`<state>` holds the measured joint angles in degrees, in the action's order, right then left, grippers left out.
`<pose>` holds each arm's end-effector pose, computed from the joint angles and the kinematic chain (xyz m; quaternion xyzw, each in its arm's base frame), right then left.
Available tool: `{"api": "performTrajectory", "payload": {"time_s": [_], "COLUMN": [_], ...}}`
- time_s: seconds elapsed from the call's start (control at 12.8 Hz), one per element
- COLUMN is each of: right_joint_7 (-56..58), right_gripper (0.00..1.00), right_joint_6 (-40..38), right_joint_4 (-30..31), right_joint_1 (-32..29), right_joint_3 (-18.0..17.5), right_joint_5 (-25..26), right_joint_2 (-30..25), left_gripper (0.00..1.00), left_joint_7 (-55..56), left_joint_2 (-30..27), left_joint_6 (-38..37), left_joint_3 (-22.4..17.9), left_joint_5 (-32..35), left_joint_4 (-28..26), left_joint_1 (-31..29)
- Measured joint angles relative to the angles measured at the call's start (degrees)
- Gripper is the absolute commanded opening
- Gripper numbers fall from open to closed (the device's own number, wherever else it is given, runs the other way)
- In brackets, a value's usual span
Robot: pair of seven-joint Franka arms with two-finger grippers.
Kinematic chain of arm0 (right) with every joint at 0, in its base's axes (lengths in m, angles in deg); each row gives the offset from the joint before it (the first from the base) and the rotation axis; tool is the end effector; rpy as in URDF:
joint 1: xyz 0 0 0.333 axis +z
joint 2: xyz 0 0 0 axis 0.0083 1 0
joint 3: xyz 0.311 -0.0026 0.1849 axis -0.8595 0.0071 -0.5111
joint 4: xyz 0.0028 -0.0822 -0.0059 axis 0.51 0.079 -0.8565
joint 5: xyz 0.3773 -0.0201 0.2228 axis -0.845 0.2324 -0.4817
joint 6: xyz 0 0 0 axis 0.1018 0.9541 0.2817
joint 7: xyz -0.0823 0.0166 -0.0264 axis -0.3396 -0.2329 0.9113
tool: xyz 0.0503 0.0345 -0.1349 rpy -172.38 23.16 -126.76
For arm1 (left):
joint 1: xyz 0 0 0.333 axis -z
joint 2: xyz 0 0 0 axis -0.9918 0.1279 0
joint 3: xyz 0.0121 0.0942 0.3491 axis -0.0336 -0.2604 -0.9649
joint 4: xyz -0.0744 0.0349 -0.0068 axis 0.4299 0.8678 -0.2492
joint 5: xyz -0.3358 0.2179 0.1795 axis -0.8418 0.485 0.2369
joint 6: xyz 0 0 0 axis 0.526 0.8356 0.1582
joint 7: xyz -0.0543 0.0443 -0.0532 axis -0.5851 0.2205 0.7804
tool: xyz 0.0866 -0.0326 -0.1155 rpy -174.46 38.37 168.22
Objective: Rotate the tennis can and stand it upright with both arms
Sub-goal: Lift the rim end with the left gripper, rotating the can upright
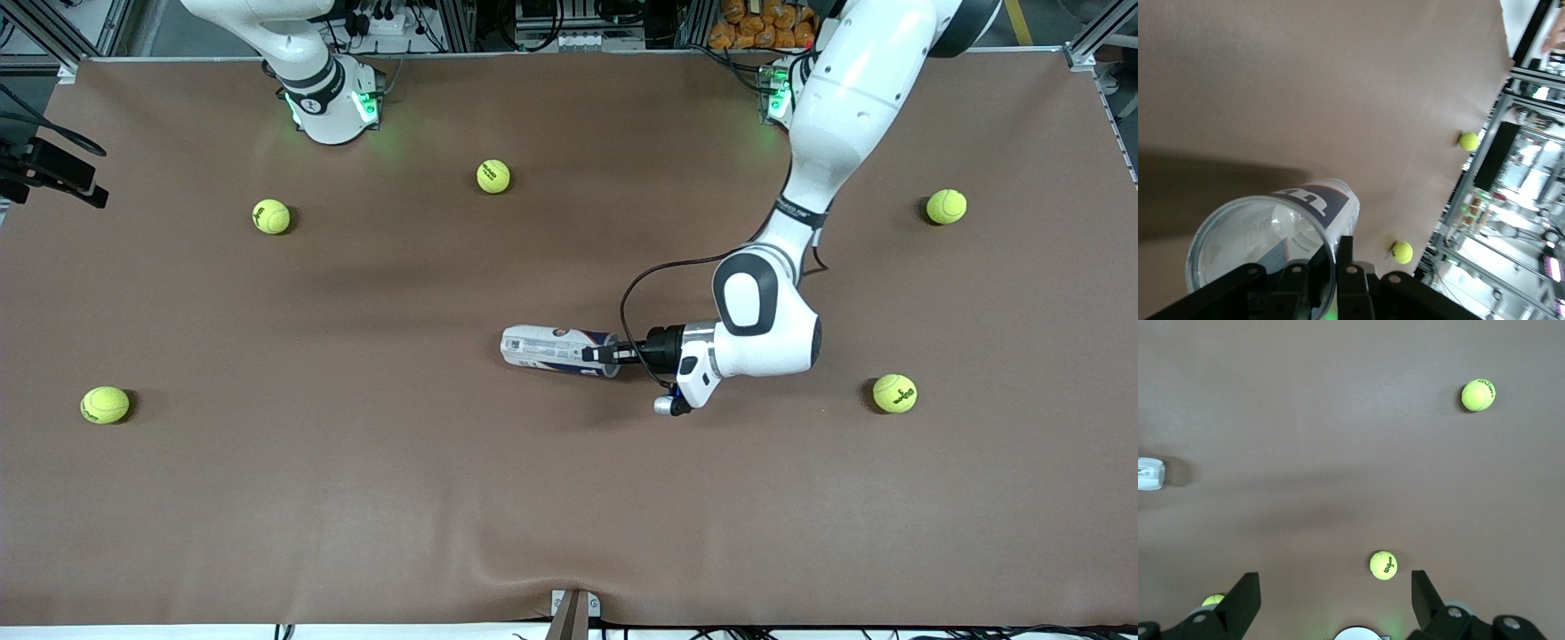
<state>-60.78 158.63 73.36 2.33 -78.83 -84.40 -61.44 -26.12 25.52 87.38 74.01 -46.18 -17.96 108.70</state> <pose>0.5656 -0.0437 0.6694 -0.9985 0.0416 0.0323 0.0114 0.6667 -0.4291 0.2257 0.8763 0.1120 -0.1265 0.4512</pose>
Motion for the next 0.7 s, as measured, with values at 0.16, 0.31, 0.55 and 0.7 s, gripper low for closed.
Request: {"api": "performTrajectory", "payload": {"time_s": [0.16, 0.31, 0.55, 0.7], "right_joint_7": [0.0, 0.0, 0.0, 0.0], "right_gripper": [1.0, 1.0, 1.0, 1.0], "right_joint_6": [0.33, 0.38, 0.37, 0.33], "right_joint_4": [0.08, 0.16, 0.23, 0.3], "right_joint_1": [0.01, 0.02, 0.06, 0.13], "right_joint_3": [-0.01, -0.01, -0.03, -0.08], "right_joint_5": [0.0, 0.0, -0.02, -0.03], "right_joint_2": [0.06, 0.1, 0.11, 0.11], "left_gripper": [0.0, 0.0, 0.0, 0.0], "left_joint_7": [8.74, 20.05, 34.25, 41.02], "left_joint_2": [-0.55, -1.13, -3.17, -4.21], "left_joint_6": [0.08, 0.2, 0.23, 0.25], "left_joint_3": [-0.03, 0.08, 0.14, 0.1], "left_joint_5": [9.97, 22.96, 35.81, 43.11], "left_joint_4": [2.9, 6.08, 8.25, 9.73], "left_joint_1": [1.05, 2.51, 5.15, 6.4]}}
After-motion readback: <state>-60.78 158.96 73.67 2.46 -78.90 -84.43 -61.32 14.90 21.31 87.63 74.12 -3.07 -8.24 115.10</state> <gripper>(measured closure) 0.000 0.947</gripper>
